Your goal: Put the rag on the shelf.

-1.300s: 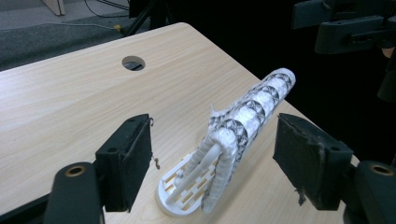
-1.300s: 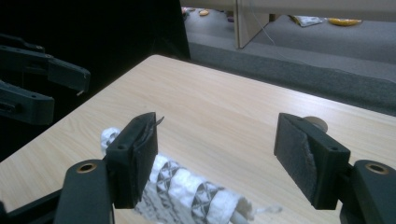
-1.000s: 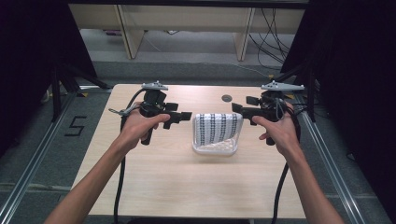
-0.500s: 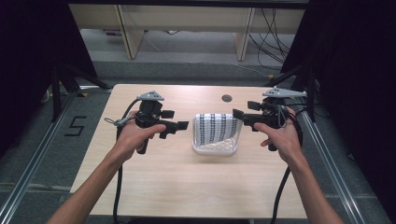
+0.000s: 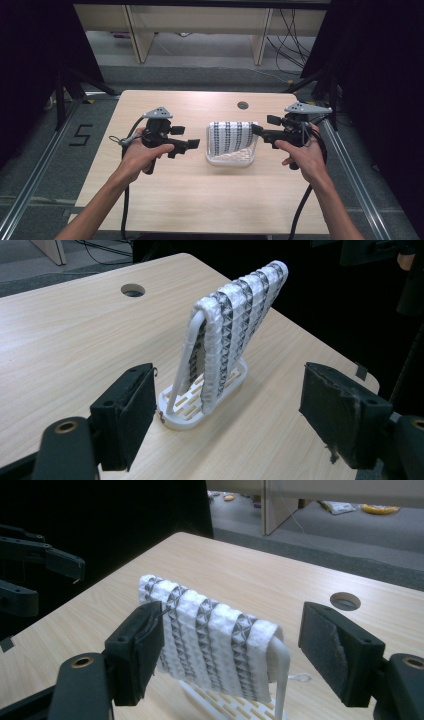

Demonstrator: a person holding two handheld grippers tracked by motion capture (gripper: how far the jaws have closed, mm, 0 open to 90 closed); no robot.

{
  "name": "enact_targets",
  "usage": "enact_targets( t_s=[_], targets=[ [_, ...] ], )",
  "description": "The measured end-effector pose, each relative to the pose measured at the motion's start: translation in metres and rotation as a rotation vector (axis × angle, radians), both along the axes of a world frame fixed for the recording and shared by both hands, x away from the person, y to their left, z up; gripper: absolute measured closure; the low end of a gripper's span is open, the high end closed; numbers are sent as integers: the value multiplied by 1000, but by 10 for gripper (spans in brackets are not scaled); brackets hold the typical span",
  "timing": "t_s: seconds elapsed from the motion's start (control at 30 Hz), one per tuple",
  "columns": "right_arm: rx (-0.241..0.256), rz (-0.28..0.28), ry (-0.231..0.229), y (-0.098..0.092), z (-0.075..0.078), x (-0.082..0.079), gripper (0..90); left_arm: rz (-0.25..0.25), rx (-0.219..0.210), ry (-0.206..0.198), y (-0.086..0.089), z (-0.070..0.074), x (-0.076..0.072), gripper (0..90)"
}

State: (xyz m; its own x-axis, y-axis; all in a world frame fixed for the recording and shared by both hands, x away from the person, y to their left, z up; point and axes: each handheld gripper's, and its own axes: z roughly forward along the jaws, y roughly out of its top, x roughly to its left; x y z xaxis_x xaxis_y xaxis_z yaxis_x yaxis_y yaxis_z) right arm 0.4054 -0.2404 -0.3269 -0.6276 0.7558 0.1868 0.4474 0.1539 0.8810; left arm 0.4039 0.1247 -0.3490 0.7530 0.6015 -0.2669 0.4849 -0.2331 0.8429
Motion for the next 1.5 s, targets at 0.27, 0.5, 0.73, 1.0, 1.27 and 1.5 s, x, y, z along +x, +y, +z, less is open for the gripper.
enact_targets(
  t_s=[0.27,0.5,0.73,1.0,1.27,1.5],
  targets=[
    [15,0,11,-2,-5,-10,274,-1,21,-14,6,-6,-9,211],
    [20,22,-17,-2,-12,-20,273,8,0,-10,15,-14,-17,210],
    [1,27,-21,0,-20,-27,272,13,19,-17,24,-26,-24,207],
    [-3,39,-22,3,-27,-34,271,25,16,-23,32,-37,-30,207],
    [-7,55,-28,10,-35,-38,271,26,50,-17,35,-50,-36,207],
    [-15,69,10,14,-45,-43,271,11,57,-14,36,-61,-44,207]
  ],
)
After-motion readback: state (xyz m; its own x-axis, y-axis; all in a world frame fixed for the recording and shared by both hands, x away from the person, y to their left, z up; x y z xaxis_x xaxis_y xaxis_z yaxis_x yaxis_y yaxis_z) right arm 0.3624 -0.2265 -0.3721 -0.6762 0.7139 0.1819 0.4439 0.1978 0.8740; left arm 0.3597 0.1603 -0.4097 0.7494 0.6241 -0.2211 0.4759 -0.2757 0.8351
